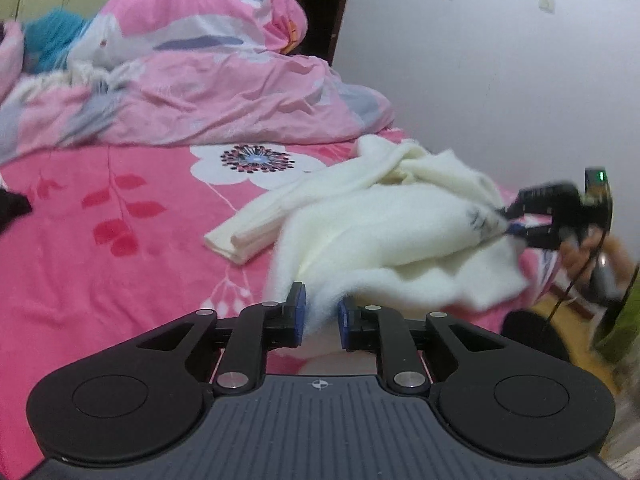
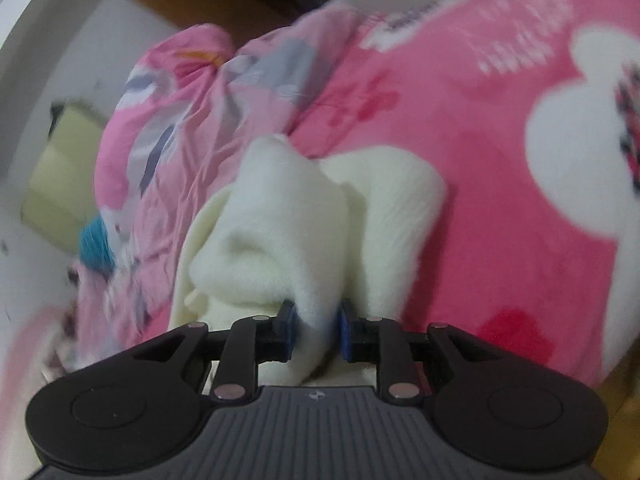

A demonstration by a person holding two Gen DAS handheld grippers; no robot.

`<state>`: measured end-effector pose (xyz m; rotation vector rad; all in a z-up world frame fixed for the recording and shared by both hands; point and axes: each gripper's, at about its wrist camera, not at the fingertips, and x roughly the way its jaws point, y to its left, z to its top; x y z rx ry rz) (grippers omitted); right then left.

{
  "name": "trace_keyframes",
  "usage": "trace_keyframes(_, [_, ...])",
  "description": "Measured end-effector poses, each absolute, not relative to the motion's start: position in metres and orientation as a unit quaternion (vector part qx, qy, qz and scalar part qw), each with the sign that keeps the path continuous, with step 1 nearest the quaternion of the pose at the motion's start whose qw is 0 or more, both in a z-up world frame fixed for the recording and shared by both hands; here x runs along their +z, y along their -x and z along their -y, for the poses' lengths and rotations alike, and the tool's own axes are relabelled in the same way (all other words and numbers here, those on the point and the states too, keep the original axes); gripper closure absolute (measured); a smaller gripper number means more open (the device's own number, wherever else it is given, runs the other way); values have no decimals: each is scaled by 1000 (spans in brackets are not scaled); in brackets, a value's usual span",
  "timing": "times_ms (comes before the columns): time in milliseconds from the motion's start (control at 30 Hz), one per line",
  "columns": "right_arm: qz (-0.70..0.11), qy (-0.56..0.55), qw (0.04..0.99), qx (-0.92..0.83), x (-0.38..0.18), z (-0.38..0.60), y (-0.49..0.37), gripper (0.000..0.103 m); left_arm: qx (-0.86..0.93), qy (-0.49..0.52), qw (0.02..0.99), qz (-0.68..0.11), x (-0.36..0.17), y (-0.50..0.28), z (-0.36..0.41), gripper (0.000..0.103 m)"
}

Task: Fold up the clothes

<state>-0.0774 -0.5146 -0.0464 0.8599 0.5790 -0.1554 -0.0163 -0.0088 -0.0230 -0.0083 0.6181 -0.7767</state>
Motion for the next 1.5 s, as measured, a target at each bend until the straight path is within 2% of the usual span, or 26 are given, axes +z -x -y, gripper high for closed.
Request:
trace_keyframes(100, [-285, -298, 907, -85, -16, 498, 84, 69, -374, 33, 873, -310, -20, 7, 5, 82])
trace_keyframes(167, [-275, -229, 930, -84, 6, 486, 93, 55, -374, 37, 872, -314, -21, 3, 5, 81])
trace_keyframes(233, [-265, -163, 948, -64, 30, 470, 87, 51, -374, 41, 871, -317, -21, -2, 5, 80])
trace_keyframes(367, [-252, -30, 967, 3, 64, 424, 46, 23, -374, 50, 868, -323, -22, -11, 4, 78])
trace_keyframes(400, [-252, 6, 967, 24, 68, 409, 30, 20, -374, 52, 867, -325, -22, -13, 4, 78])
trace_keyframes(467, [-263, 79, 959, 67, 66, 377, -6, 8, -373, 46, 867, -328, -26, -11, 2, 77])
trace_keyframes(667, [-345, 261, 884, 178, 22, 289, -90, 7, -384, 26, 865, -323, -31, 1, -13, 74])
trace_keyframes(700, [-357, 276, 873, 187, 14, 282, -96, 7, -387, 24, 865, -320, -31, 3, -16, 72])
trace_keyframes(733, [-369, 292, 861, 195, 7, 275, -103, 7, -388, 23, 865, -317, -31, 6, -19, 66])
trace_keyframes(800, [-391, 321, 836, 211, -8, 262, -116, 7, -394, 30, 864, -313, -32, 10, -29, 64])
trace_keyframes(900, [-433, 306, 822, 208, -25, 257, -136, 19, -390, 54, 865, -310, -32, 11, -42, 63])
trace_keyframes(933, [-448, 293, 819, 207, -30, 258, -140, 27, -388, 62, 866, -309, -32, 9, -45, 61])
trace_keyframes(1000, [-460, 269, 820, 206, -33, 260, -146, 36, -380, 78, 871, -302, -28, 2, -47, 61])
trace_keyframes(1033, [-459, 259, 825, 204, -32, 261, -146, 54, -377, 82, 873, -298, -25, -3, -44, 60])
trace_keyframes(1067, [-457, 250, 830, 201, -31, 262, -146, 78, -373, 85, 876, -294, -23, -8, -41, 59])
trace_keyframes(1100, [-450, 241, 839, 188, -26, 263, -146, 85, -366, 82, 879, -293, -21, -15, -32, 59])
trace_keyframes(1167, [-432, 208, 861, 167, -12, 272, -144, 90, -353, 69, 885, -296, -19, -29, -14, 59])
trace_keyframes(1267, [-391, 134, 900, 141, 22, 301, -140, 90, -344, 45, 883, -315, -22, -49, 15, 59])
trace_keyframes(1400, [-310, 16, 947, 80, 73, 378, -115, 90, -357, 13, 872, -335, -27, -63, 46, 58])
trace_keyframes(1500, [-263, -66, 962, 24, 93, 451, -85, 90, -364, -5, 865, -345, -32, -70, 63, 54])
